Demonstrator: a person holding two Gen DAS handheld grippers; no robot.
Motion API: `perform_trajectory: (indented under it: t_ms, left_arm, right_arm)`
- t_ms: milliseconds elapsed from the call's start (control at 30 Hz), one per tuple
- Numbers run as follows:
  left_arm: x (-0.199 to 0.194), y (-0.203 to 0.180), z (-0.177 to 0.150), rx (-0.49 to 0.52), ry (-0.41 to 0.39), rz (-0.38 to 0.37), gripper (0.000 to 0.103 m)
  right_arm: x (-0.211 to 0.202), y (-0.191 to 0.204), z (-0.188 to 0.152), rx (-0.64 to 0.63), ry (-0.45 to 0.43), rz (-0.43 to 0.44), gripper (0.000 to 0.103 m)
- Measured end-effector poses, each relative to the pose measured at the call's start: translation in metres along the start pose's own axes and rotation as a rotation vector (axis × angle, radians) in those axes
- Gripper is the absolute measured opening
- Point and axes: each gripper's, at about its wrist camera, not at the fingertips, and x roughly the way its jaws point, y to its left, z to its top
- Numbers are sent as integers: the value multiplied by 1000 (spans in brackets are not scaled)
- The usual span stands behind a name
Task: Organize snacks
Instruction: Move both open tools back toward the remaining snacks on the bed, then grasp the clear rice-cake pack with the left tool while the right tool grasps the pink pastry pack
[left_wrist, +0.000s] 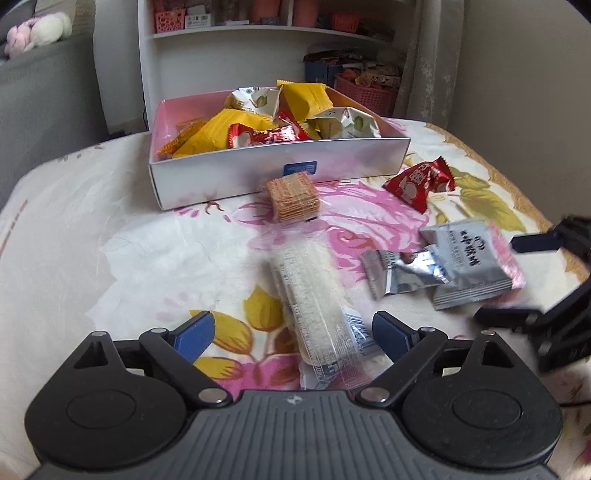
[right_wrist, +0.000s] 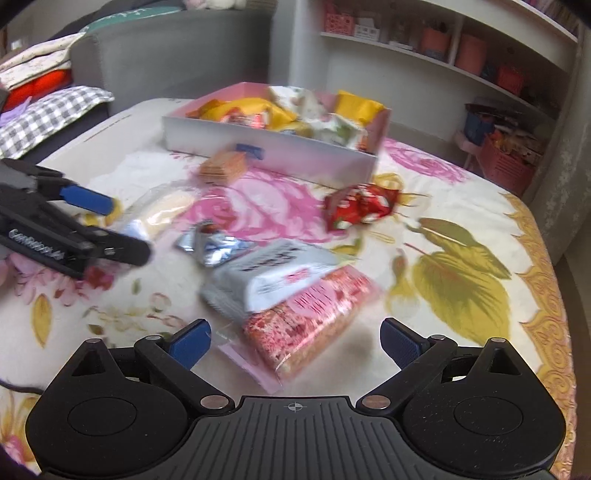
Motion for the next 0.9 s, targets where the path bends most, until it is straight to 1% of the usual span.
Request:
perform_trajectory:
  t_ms: [133,200,233,333,433,500,567,700,800,900]
  left_arm:
    - [-1,15,-2,3,-2,37,89]
    - [-2,21,-2,6,-7,57,87]
    - [-3,23,-2,7,-11,55,85]
    - [-5,27,0,8,-29,3,78]
    - [-5,24,3,15,-46,-68,74]
    - [-4,22,3,30,-57,-94,71]
    - [-2,20,2,44,-55,-106,67]
    - [0,21,3,71,-57,-112,65]
    - [0,24,5,63,-49,-124,64]
    - [0,27,8,44,-39,-124,56]
  right_arm:
    - [-2,-20,-5,22,0,-53,99]
    - [-3,-29,-8,36,-3,-71,99]
    - [-4,-32,-9,45,-4,-74,99]
    - [-5,-37,-10,68,-12,-51,99]
    - [-4,-34,-8,57,-21,-34,99]
    - [-3,-32,-7,55,-27,-28,98]
    - [-5,-34,-5,63,-36,-12,97]
    - [-13,-41,-1,121,-73,31,97]
    - [-16,-44,3,182,-99,70,97]
    - [-11,-46,6,215,-92,60,94]
